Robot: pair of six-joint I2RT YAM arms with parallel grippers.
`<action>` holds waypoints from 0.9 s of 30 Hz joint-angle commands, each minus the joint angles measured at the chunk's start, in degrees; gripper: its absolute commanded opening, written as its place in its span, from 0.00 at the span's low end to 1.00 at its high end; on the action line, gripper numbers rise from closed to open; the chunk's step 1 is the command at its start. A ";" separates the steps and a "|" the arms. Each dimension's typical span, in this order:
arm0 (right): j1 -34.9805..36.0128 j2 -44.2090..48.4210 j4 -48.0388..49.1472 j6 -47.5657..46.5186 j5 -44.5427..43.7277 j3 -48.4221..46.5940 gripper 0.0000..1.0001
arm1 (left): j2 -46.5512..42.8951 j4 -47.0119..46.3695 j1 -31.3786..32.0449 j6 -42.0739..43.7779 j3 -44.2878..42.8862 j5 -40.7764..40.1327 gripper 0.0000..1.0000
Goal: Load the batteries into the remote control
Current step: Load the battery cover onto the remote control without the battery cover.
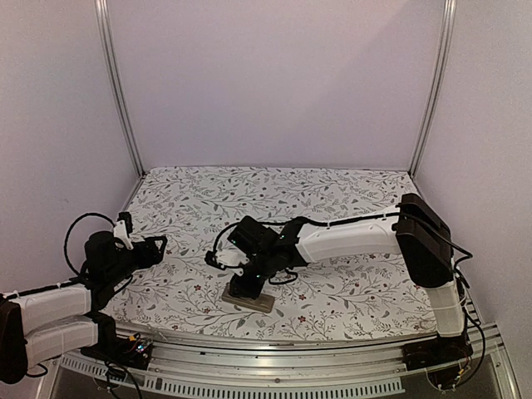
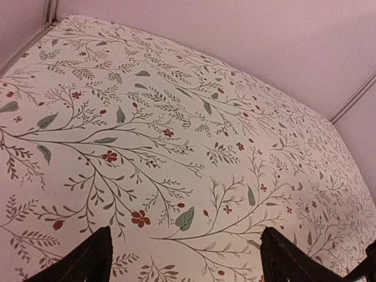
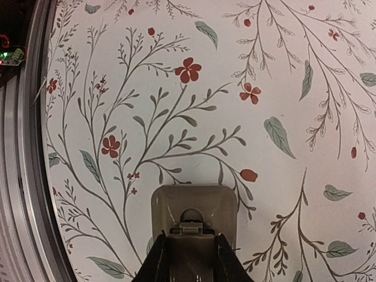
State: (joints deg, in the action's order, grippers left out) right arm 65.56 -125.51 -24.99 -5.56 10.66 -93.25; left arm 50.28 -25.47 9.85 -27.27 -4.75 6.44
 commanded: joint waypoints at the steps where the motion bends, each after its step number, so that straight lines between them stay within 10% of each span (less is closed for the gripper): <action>1: -0.04 -0.05 -1.37 -2.49 -1.59 -0.96 0.00 | 0.43 -0.63 -0.44 -0.06 0.62 0.19 0.87; 27: -0.08 1.54 -1.08 0.73 -1.51 3.30 0.16 | 0.43 -0.59 -0.44 -0.15 0.62 0.07 0.87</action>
State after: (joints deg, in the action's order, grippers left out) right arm 65.58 -125.08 -23.49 -5.34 10.59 -91.79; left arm 50.28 -25.47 9.85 -27.29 -4.75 6.42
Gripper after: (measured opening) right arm 0.205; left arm 0.868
